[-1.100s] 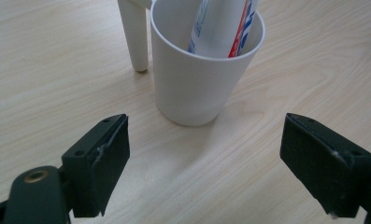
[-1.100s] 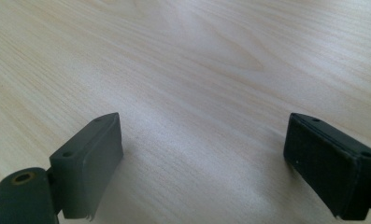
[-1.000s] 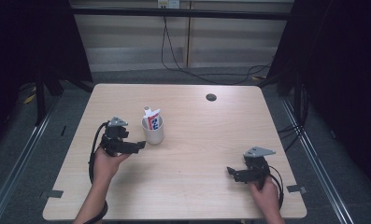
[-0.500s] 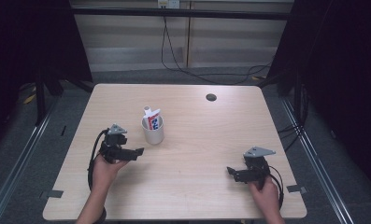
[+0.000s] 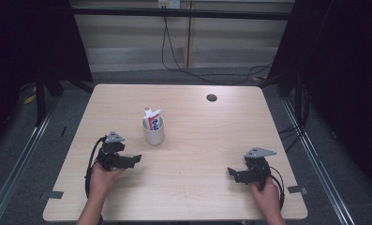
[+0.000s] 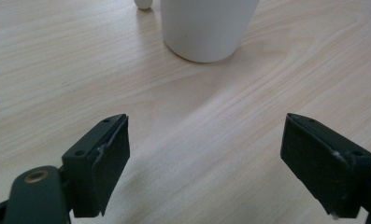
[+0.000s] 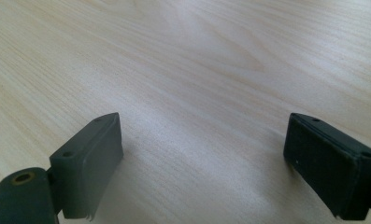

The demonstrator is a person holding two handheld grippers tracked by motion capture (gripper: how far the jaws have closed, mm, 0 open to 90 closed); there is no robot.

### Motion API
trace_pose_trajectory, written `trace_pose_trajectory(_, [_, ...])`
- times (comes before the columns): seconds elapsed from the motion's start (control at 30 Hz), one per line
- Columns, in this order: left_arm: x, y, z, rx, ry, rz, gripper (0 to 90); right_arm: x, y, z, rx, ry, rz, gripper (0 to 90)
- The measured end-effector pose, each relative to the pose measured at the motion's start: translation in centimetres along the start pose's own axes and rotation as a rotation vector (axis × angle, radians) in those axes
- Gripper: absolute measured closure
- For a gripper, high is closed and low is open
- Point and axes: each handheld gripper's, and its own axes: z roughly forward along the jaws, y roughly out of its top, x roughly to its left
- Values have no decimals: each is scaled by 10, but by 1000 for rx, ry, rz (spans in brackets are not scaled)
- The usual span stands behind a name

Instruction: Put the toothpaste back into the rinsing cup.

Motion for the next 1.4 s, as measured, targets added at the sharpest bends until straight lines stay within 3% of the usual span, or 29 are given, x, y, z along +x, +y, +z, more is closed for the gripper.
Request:
trace_pose_trajectory(0.6, [10, -22, -6, -14, 17, -13, 158, 0, 0, 0, -1, 1, 0, 113])
trace_pose_trajectory(0.8, [13, -28, -9, -1, 30, 8, 157, 0, 0, 0, 1, 0, 2, 113])
trace_pose_trajectory(1.07, [19, -36, -14, -14, 41, -19, 157, 0, 0, 0, 0, 1, 2, 113])
trace_pose_trajectory(1.4, [22, -44, -15, 2, 57, -1, 155, 0, 0, 0, -1, 1, 1, 113])
